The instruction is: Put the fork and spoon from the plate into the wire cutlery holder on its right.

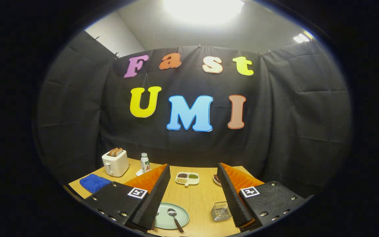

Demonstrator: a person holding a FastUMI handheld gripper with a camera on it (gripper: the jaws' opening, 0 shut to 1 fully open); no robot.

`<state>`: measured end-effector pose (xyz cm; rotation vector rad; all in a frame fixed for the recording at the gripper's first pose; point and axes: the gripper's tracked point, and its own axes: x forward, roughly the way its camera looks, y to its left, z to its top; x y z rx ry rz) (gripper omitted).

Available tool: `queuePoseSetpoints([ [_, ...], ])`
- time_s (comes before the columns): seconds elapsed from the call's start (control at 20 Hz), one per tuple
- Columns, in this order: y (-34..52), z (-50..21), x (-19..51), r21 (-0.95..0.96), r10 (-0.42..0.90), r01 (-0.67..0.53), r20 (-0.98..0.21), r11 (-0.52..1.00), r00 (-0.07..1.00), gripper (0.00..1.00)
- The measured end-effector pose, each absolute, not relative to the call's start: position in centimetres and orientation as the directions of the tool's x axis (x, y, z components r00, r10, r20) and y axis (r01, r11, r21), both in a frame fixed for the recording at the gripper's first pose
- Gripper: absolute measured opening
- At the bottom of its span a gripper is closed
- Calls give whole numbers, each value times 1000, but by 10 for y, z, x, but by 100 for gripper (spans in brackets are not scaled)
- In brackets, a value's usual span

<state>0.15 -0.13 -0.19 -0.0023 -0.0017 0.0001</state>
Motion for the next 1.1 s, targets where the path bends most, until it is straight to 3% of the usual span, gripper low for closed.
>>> queuePoseSetpoints([
  [0.2, -7, -11, 7, -8, -7, 7, -14, 1000, 1000, 87],
  [0.75, 22, -85, 7, -66, 167, -185, -207, 981, 964, 88],
  [1.1, 33, -113, -1, -50, 204, -225, -271, 973, 941, 88],
])
